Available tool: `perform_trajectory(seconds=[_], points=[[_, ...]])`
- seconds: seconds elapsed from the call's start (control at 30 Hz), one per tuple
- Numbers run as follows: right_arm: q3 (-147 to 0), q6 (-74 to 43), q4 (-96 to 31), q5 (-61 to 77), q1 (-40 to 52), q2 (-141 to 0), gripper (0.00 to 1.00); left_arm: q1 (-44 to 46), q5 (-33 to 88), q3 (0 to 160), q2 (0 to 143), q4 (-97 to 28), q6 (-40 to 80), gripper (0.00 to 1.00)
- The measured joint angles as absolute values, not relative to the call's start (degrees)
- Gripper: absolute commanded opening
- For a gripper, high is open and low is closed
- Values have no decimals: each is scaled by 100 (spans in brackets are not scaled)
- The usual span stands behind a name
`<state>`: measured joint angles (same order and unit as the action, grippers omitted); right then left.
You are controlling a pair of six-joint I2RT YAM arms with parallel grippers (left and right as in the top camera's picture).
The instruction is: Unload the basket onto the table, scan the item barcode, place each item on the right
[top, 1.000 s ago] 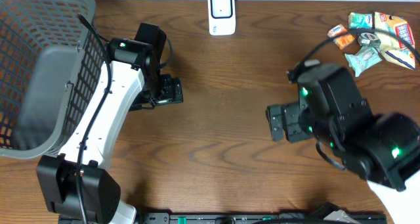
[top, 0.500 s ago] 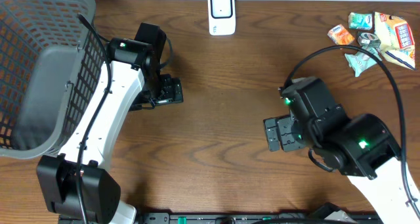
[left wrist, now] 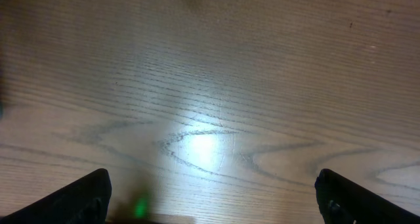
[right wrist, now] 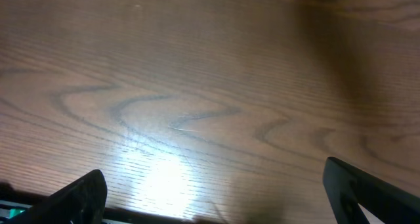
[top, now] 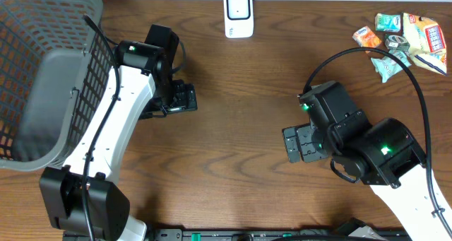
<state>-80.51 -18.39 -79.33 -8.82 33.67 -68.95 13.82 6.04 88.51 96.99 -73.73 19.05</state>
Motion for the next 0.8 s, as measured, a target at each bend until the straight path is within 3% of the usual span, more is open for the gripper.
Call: perform_trajectory(seconds=[0.57,0.8], points=[[-8051,-1839,-7953,-840,3341,-6895,99,1382,604,8851,9699,-7373,1905,98],[-7981,-1820,-7791,-725,2788,-6766,99,1382,604,8851,9699,-7373,1905,97]])
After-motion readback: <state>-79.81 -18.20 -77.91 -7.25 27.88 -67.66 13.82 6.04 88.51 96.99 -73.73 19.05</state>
